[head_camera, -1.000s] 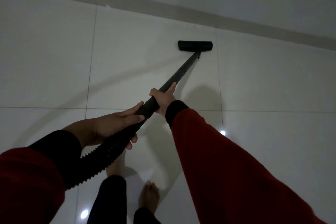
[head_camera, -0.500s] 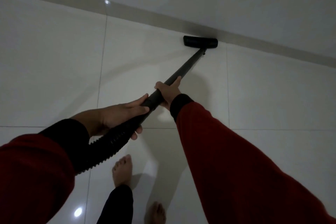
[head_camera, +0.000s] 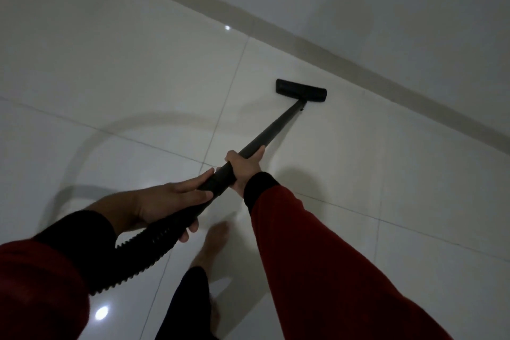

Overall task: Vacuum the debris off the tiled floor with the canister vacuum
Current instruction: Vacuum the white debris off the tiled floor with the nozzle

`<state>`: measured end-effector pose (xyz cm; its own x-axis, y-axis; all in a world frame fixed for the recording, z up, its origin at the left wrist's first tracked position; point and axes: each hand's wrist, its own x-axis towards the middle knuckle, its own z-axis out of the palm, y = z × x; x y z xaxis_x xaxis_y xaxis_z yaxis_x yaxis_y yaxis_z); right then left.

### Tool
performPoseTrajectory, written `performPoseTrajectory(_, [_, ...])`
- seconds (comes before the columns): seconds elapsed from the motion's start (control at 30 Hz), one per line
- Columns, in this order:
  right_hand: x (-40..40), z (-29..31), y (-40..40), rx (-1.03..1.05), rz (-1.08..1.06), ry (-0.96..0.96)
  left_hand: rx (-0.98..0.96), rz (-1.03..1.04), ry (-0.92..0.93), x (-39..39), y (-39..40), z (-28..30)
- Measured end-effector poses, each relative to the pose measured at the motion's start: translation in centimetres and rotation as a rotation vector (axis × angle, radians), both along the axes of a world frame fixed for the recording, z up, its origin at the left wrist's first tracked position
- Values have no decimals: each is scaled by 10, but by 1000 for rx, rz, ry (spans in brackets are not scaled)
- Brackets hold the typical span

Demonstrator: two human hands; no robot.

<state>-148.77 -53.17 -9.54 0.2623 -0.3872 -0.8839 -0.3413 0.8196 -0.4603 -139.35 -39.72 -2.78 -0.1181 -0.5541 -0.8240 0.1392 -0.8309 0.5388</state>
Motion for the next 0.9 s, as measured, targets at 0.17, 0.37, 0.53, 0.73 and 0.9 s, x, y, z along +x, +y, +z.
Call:
performPoseTrajectory(0.17, [5, 15, 94, 38, 79, -11, -15, 25, -21, -3, 102, 16])
performPoseTrajectory(0.37, [36, 23, 196, 61, 174, -11, 10, 114, 12, 18, 208, 33])
performPoseTrajectory(0.53, [67, 26, 276, 68, 226, 1, -33, 118, 28, 46, 293, 36])
performPoseTrajectory(0.73, [101, 37, 389, 81, 230, -3, -4, 145, 30, 81, 406, 38])
performPoseTrajectory(0.9, [137, 37, 479, 93, 238, -1, 15, 147, 1, 118, 494, 48])
